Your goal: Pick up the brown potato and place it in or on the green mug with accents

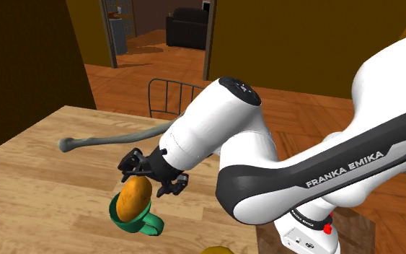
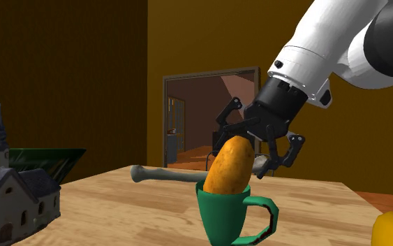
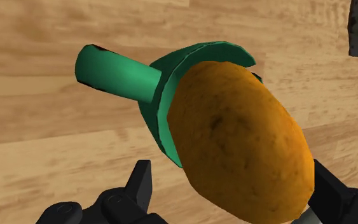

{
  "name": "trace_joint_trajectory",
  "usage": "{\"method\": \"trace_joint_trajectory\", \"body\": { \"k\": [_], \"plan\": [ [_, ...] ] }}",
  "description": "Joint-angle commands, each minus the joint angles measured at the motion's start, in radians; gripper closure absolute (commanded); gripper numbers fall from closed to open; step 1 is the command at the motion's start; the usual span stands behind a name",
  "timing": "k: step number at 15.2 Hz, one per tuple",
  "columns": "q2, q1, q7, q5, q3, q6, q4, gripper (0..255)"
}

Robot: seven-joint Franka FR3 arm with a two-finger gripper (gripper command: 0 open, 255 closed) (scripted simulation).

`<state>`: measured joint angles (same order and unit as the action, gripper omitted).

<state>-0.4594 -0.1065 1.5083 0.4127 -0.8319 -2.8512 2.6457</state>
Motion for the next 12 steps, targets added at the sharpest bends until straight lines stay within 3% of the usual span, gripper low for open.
{"method": "trace_joint_trajectory", "body": {
  "k": [1, 4, 12],
  "plan": [
    [-0.046, -0.036, -0.011, 0.019, 0.034, 0.043, 0.006, 0],
    [-0.167, -0.106, -0.028, 0.045, 0.111, 0.164, 0.014, 0],
    [-0.167, -0.107, -0.027, 0.045, 0.111, 0.164, 0.014, 0]
  ]
}}
